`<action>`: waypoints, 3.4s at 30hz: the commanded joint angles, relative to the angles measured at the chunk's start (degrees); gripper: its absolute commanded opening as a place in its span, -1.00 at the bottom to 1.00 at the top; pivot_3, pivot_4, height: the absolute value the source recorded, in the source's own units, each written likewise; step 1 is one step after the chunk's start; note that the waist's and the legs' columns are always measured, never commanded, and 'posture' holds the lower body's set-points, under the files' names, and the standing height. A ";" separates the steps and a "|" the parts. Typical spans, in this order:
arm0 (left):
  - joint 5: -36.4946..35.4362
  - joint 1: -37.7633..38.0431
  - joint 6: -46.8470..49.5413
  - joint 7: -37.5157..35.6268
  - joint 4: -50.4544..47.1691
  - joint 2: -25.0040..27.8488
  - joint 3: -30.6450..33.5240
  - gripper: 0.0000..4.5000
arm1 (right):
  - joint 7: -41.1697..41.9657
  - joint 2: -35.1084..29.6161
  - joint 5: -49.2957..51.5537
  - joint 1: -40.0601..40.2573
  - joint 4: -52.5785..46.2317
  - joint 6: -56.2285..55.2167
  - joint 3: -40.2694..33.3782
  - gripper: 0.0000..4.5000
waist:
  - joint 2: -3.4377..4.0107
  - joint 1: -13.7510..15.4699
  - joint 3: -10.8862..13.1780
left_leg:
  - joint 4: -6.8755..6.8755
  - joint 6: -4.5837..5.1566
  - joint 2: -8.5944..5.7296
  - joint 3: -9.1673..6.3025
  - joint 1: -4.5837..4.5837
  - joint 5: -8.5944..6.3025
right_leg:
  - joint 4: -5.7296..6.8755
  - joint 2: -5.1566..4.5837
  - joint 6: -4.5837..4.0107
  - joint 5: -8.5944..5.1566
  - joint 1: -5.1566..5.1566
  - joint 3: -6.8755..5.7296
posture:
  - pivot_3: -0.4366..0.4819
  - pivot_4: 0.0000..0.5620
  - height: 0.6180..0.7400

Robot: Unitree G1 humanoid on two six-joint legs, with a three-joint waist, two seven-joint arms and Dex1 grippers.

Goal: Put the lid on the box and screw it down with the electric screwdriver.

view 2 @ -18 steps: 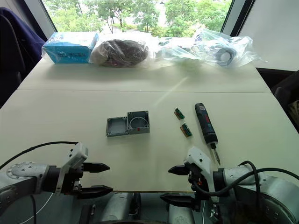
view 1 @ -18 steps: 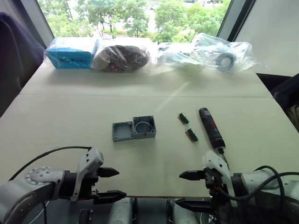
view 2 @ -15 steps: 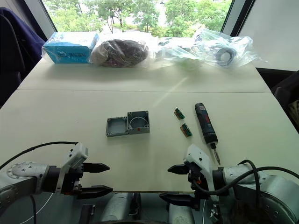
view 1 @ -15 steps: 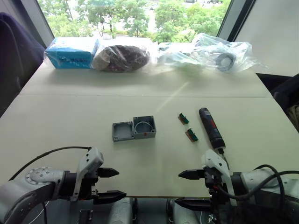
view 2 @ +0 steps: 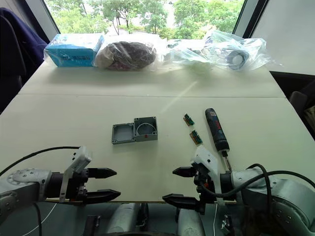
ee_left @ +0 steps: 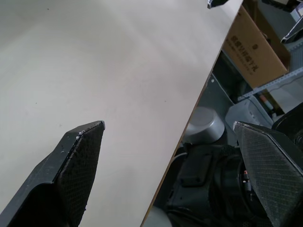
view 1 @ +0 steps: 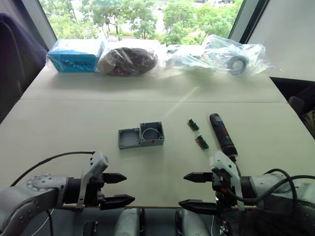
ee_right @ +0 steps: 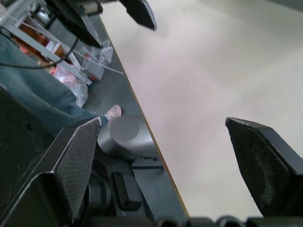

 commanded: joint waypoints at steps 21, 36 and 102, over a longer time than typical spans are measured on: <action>33.16 -64.39 -14.79 -20.73 32.85 -3.86 -38.39 0.99 | -12.15 7.93 -5.00 -20.86 6.37 -1.85 6.08 1.00 | -0.05 0.18 0.03 | 0.29 0.41 -0.39 0.16 -0.35 0.04 | 0.11 0.35 0.09 0.03 0.09 -0.06 | -0.05 -0.47 1.00; 43.85 -65.88 -16.40 -27.73 38.63 -14.36 -45.50 0.99 | -13.36 12.99 -12.20 -13.98 4.34 -2.31 6.79 1.00 | -0.06 0.02 0.04 | 0.46 0.41 -0.17 -0.02 -0.39 0.06 | 0.69 0.65 0.54 0.01 -0.12 0.06 | -0.05 -0.47 1.00; 32.72 -81.92 -28.20 -34.90 60.86 -9.29 -40.34 -0.15 | -17.45 3.43 5.86 -17.33 -1.29 1.90 -1.28 1.00 | -0.14 -0.63 0.05 | 0.58 0.40 0.02 -0.09 -0.42 0.07 | 1.03 0.64 0.57 -0.01 -0.22 0.11 | -0.05 -0.47 1.00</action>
